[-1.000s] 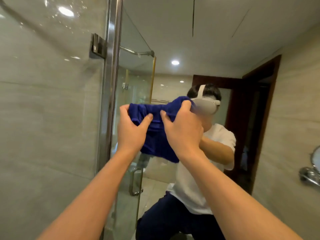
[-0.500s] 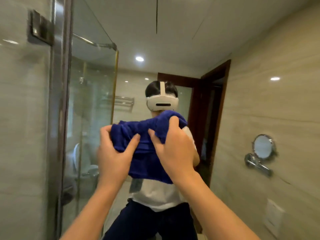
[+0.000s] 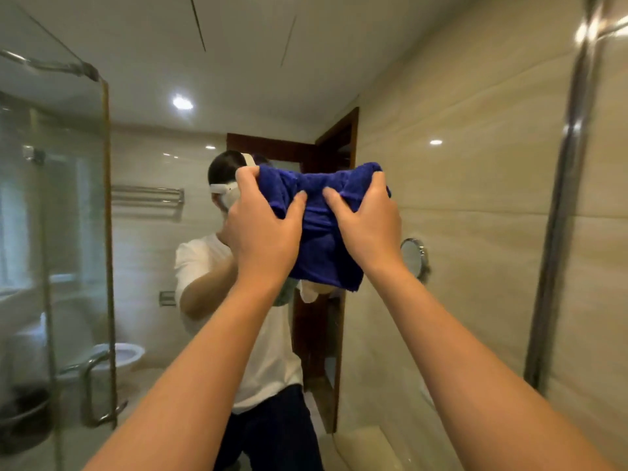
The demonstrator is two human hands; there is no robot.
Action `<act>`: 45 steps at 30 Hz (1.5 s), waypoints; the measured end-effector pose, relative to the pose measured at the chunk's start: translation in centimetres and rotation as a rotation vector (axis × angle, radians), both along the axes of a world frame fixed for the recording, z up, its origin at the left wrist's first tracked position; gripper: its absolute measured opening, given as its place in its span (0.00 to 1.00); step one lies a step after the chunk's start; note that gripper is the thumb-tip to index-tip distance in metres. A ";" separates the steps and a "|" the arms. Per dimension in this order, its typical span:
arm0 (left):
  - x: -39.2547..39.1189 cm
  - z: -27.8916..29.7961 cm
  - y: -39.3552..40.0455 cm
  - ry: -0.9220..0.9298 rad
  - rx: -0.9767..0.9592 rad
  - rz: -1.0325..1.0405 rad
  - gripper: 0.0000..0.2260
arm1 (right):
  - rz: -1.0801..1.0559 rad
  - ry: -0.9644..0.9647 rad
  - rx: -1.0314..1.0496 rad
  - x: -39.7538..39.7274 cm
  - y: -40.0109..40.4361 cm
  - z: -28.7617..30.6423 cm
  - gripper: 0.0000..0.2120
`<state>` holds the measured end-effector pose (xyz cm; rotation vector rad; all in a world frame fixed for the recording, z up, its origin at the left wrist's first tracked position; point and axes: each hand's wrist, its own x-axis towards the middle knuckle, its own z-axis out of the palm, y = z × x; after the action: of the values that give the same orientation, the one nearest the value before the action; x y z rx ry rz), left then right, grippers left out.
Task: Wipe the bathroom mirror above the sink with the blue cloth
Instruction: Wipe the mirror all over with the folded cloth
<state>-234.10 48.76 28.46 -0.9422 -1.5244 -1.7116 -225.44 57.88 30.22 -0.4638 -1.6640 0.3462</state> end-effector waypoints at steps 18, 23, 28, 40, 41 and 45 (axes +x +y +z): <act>10.0 -4.5 10.9 0.078 -0.204 -0.286 0.21 | 0.037 0.145 -0.347 10.5 11.7 -6.8 0.20; 11.9 -5.1 12.7 0.107 -0.257 -0.327 0.21 | 0.138 0.237 -0.428 12.2 12.9 -9.3 0.15; 10.8 -16.9 10.8 0.064 -0.404 -0.381 0.19 | 0.106 0.183 -0.537 11.9 11.2 -21.7 0.16; 8.3 -34.0 4.6 -0.261 -0.618 -0.353 0.19 | 0.179 -0.028 -0.847 10.2 5.8 -37.4 0.17; 8.2 -35.0 4.1 -0.296 -0.633 -0.354 0.19 | 0.166 -0.071 -0.869 10.2 5.5 -38.4 0.17; 7.8 -40.3 1.9 -0.508 -0.654 -0.402 0.18 | 0.134 -0.245 -0.966 10.3 4.2 -42.3 0.15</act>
<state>-226.27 50.63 -11.81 -1.2600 -2.4605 -1.8456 -215.12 62.10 -12.13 -1.1390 -1.6845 1.2506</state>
